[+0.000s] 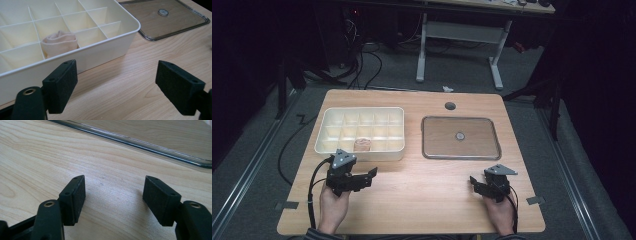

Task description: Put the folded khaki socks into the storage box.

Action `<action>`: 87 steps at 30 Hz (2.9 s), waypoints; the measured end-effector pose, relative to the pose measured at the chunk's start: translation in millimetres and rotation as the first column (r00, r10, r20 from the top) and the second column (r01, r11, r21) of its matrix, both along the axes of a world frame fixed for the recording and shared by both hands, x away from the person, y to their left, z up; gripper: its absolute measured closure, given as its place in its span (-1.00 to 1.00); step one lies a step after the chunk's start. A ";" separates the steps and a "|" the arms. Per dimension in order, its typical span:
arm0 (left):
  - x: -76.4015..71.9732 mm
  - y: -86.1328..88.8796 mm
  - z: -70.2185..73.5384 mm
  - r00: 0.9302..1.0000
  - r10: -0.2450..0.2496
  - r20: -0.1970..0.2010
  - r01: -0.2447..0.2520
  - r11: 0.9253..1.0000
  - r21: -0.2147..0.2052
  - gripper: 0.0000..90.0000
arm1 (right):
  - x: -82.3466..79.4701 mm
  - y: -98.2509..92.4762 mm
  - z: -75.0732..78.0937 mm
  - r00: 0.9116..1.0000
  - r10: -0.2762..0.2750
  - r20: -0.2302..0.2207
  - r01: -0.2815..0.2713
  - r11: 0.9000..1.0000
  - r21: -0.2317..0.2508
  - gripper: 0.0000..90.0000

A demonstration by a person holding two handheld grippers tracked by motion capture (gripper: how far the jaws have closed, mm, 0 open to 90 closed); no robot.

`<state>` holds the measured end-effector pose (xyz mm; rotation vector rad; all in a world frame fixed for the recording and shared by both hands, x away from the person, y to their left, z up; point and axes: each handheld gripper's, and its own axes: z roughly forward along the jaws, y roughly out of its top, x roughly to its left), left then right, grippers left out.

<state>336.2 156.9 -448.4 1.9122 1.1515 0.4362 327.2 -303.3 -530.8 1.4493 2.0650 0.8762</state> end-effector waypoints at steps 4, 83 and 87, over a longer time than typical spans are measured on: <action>1.2 -6.2 -0.6 1.000 -0.009 0.004 0.009 1.000 0.000 -0.59 | 0.0 0.0 0.0 1.000 0.000 0.000 0.000 1.000 0.000 -0.23; 22.7 -49.5 -73.5 0.973 -0.153 -0.172 0.160 0.987 0.027 -0.50 | 0.0 0.0 -0.1 1.000 0.002 0.002 -0.002 1.000 -0.002 -0.23; 23.2 -51.5 -76.0 0.975 -0.150 -0.167 0.159 0.986 0.047 -0.51 | 0.0 0.0 -0.1 1.000 0.002 0.001 -0.002 1.000 -0.002 -0.23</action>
